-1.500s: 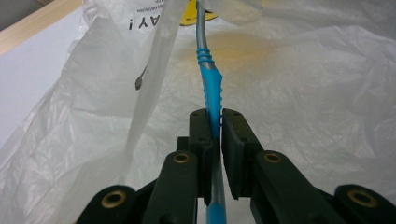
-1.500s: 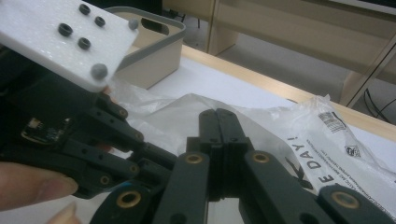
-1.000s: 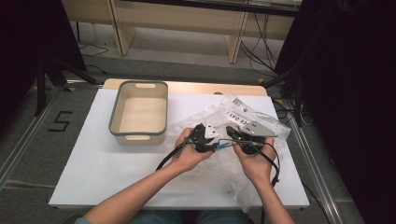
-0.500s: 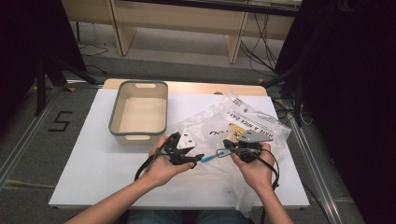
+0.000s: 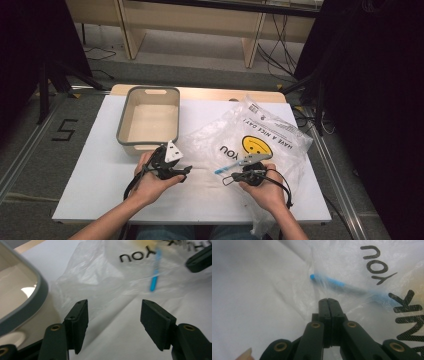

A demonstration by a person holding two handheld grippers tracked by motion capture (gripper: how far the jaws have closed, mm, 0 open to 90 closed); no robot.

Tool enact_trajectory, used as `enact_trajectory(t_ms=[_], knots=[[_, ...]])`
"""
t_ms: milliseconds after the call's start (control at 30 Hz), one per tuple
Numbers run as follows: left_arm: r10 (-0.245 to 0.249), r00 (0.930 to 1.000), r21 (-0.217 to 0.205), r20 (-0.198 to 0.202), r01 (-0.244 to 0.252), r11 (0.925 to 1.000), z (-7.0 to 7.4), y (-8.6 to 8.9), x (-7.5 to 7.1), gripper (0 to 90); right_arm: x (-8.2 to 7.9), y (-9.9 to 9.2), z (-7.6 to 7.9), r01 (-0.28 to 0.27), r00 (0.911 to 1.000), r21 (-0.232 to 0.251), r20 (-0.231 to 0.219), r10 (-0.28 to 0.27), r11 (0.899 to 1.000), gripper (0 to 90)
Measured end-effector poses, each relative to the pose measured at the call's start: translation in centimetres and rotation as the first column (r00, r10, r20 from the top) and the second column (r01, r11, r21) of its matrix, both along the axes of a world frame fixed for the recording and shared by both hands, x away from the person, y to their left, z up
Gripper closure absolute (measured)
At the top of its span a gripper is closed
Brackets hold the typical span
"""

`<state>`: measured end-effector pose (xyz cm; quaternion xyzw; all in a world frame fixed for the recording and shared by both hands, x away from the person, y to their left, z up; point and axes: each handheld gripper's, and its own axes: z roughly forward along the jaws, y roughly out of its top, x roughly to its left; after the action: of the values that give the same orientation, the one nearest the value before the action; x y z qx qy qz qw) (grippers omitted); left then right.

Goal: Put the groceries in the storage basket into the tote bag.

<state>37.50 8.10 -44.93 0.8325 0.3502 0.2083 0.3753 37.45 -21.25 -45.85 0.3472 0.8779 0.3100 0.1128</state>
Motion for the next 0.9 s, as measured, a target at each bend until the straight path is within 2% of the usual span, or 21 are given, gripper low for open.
enact_trajectory(t_ms=[133,167,233,333,433,533,567,600,700,800,900], knots=[[0.008,0.9997,-0.014,-0.021,-0.009,0.9999,-0.5,0.2,0.1,36.0,0.0,0.1,-0.3,-0.003,0.9999,-0.006,-0.015,0.003,1.0,90.0],[0.008,0.9994,-0.032,-0.034,-0.009,0.9995,-0.7,0.3,0.0,35.3,-0.1,0.0,-0.4,-0.016,0.9996,-0.011,-0.025,0.016,1.0,88.1],[0.005,0.9989,-0.041,-0.046,-0.007,0.9991,-0.8,0.3,0.0,34.6,-0.2,0.1,-0.1,-0.016,0.9996,0.004,-0.025,0.016,1.0,83.1],[0.005,0.999,-0.043,-0.044,-0.007,0.9991,-0.9,0.2,-0.1,34.1,-0.4,-0.2,1.1,-0.011,0.9999,0.036,0.006,0.011,0.999,73.8],[-0.007,0.9985,-0.063,-0.054,0.003,0.998,-1.1,0.3,-0.2,33.6,-0.7,-1.0,2.7,0.016,0.999,0.074,0.04,-0.019,0.997,62.0],[-0.005,0.9983,-0.07,-0.058,0.001,0.9975,-1.2,0.5,-0.2,33.6,-0.9,-2.5,4.2,0.066,0.9936,0.103,0.085,-0.075,0.992,55.0],[-0.005,0.9983,-0.07,-0.058,0.001,0.9975,-1.2,0.5,-0.2,33.6,-0.9,-2.5,4.2,0.066,0.9936,0.103,0.085,-0.075,0.992,55.0],[0.0,0.9984,-0.07,-0.057,-0.004,0.9975,-1.3,0.6,-0.2,33.6,-1.1,-3.7,4.7,0.114,0.9867,0.113,0.103,-0.126,0.987,53.2],[0.003,0.998,-0.069,-0.063,-0.008,0.9976,-1.4,0.9,-0.3,33.6,-1.2,-5.3,4.6,0.182,0.9764,0.112,0.097,-0.193,0.977,51.6],[0.001,0.9977,-0.064,-0.068,-0.006,0.998,-1.6,1.2,-0.3,33.2,-1.4,-6.5,3.9,0.236,0.9668,0.061,0.086,-0.241,0.97,50.1],[0.01,0.9975,-0.061,-0.07,-0.015,0.998,-1.7,1.4,-0.3,33.0,-1.6,-7.3,3.5,0.267,0.9601,0.057,0.069,-0.271,0.962,48.8]])
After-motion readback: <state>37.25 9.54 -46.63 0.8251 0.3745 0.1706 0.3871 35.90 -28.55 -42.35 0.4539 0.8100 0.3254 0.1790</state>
